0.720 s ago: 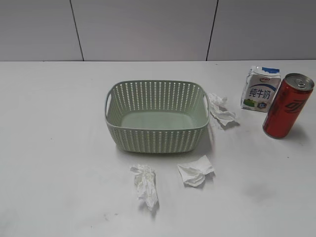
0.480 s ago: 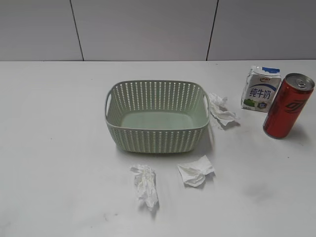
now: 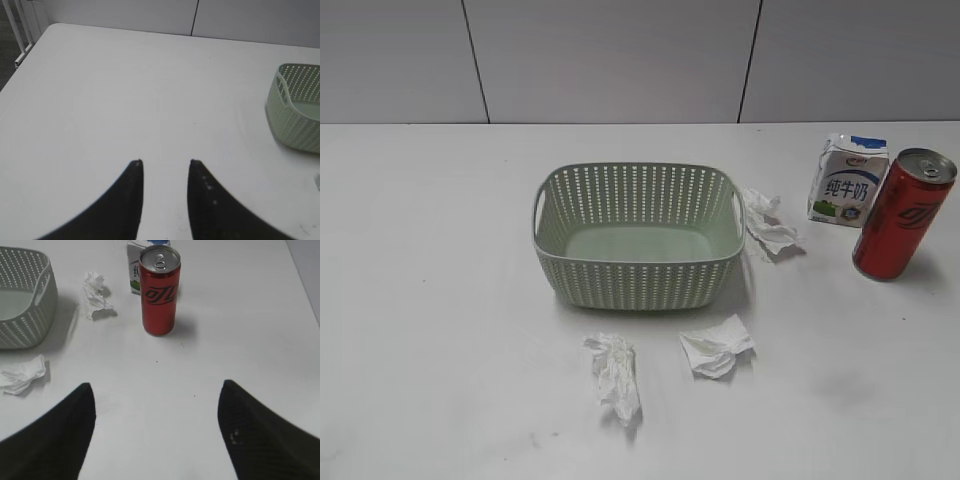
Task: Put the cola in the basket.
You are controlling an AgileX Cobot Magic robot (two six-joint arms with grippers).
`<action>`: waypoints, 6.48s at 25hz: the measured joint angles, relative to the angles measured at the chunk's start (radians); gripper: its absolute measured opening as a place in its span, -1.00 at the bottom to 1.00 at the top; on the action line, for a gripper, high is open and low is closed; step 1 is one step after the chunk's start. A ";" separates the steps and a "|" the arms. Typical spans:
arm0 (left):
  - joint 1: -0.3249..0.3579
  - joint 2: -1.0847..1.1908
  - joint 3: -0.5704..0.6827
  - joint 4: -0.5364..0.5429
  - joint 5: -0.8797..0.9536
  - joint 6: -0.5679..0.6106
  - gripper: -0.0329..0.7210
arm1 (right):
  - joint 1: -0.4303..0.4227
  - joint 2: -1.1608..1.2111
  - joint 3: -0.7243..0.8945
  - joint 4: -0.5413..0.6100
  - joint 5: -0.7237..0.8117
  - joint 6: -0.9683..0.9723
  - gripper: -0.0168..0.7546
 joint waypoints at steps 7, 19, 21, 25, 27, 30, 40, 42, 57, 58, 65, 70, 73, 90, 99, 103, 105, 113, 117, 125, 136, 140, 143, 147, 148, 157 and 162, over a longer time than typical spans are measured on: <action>0.000 0.000 0.000 0.000 0.000 0.000 -0.28 | 0.000 0.495 -0.215 0.054 -0.001 0.047 0.72; 0.000 0.000 0.000 0.000 0.000 0.000 -0.28 | 0.000 1.248 -0.793 0.070 0.169 0.042 0.75; 0.000 0.000 0.000 0.000 0.000 0.000 -0.28 | 0.000 1.329 -0.875 0.072 0.211 0.041 0.75; 0.000 0.000 0.000 0.000 0.000 0.000 -0.28 | 0.008 1.463 -0.992 0.060 0.276 0.039 0.75; 0.000 0.000 0.000 0.000 0.000 0.000 -0.28 | 0.018 1.513 -1.020 0.041 0.288 0.039 0.75; 0.000 0.000 0.000 0.000 0.000 0.000 -0.28 | 0.031 1.566 -1.037 0.033 0.294 0.039 0.75; 0.000 0.000 0.000 0.000 0.000 0.000 -0.28 | 0.033 1.651 -1.037 -0.022 0.341 0.084 0.61; 0.000 0.000 0.000 0.000 0.000 0.000 -0.28 | 0.033 1.651 -1.037 -0.021 0.341 0.085 0.43; 0.000 0.000 0.000 0.000 0.000 0.000 -0.28 | 0.050 1.622 -1.057 -0.057 0.361 0.091 0.40; 0.000 0.000 0.000 0.000 0.000 0.000 -0.28 | 0.063 1.605 -1.059 -0.079 0.365 0.091 0.40; 0.000 0.000 0.000 0.000 0.000 0.000 -0.28 | 0.256 1.493 -1.098 -0.112 0.378 0.089 0.40; 0.000 0.000 0.000 0.000 0.000 0.000 -0.28 | 0.421 1.482 -1.196 -0.110 0.383 0.088 0.40; 0.000 0.000 0.000 0.000 0.000 0.000 -0.28 | 0.500 1.482 -1.238 -0.105 0.383 0.088 0.40; 0.000 0.000 0.000 0.000 0.000 0.000 -0.28 | 0.609 1.732 -1.254 -0.103 0.218 0.082 0.40; 0.000 0.000 0.000 0.000 0.000 0.000 -0.28 | 0.609 1.789 -1.256 -0.102 0.205 0.049 0.40; 0.000 0.000 0.000 0.000 0.000 0.000 -0.29 | 0.609 1.790 -1.257 -0.097 0.212 0.039 0.40; 0.000 0.000 0.000 0.000 0.000 0.000 -0.32 | 0.609 1.790 -1.258 -0.084 0.227 0.027 0.44; 0.000 0.000 0.000 0.000 0.000 0.000 -0.35 | 0.609 1.741 -1.259 -0.041 0.247 0.018 0.78; 0.000 0.000 0.000 0.000 0.000 0.000 -0.35 | 0.609 1.664 -1.260 -0.095 0.248 0.020 0.78; 0.000 0.000 0.000 0.000 0.000 0.000 -0.35 | 0.517 1.553 -1.261 -0.141 0.277 0.053 0.78; 0.000 0.000 0.000 0.000 0.000 0.000 -0.35 | 0.155 1.532 -1.233 -0.148 0.368 0.116 0.73; 0.000 0.000 0.000 0.000 0.000 0.000 -0.35 | 0.056 1.501 -1.160 -0.150 0.369 0.121 0.69; 0.000 0.000 0.000 0.000 0.000 0.000 -0.35 | 0.019 1.455 -1.059 -0.153 0.369 0.122 0.66; 0.000 0.000 0.000 0.000 0.000 0.000 -0.35 | 0.013 1.338 -0.887 -0.155 0.365 0.125 0.63; 0.000 0.000 0.000 0.000 0.000 0.000 -0.36 | 0.013 1.299 -0.835 -0.154 0.354 0.132 0.62; 0.000 0.000 0.000 0.000 0.000 0.000 -0.36 | 0.012 0.944 -0.432 -0.154 0.226 0.132 0.59; 0.000 0.000 0.000 0.000 0.000 0.000 -0.36 | 0.012 0.777 -0.294 -0.151 0.215 0.132 0.59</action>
